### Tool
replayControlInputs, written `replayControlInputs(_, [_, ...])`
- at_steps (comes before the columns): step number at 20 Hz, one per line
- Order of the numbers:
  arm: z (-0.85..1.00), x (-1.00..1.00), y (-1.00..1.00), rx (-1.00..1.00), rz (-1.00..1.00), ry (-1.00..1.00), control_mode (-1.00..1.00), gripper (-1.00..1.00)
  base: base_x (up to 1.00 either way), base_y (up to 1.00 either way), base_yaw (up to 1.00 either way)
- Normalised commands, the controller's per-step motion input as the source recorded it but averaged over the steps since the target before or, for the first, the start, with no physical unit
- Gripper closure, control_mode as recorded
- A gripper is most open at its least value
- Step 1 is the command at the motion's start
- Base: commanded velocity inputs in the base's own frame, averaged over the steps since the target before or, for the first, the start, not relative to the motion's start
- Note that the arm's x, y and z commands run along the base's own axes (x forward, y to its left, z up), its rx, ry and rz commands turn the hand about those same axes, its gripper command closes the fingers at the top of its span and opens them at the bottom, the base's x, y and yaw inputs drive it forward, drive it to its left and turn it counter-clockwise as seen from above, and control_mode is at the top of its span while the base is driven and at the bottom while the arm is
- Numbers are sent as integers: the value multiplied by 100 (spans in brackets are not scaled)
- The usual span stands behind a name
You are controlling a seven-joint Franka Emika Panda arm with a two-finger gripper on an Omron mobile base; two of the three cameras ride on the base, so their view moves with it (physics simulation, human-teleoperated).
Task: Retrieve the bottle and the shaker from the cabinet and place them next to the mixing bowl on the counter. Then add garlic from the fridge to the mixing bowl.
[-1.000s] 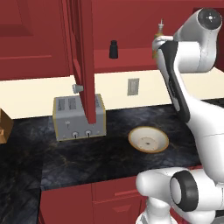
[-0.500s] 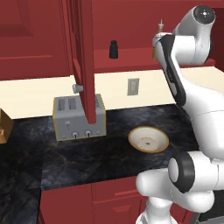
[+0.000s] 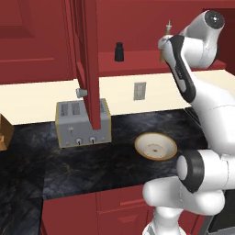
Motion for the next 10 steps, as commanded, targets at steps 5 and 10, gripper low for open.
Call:
replayControlInputs(5, [0,26,-14,0,9,0,-100,-100,0,0,0])
replayControlInputs(10, [0,40,-26,0,2,0,-100,-100,0,0,0])
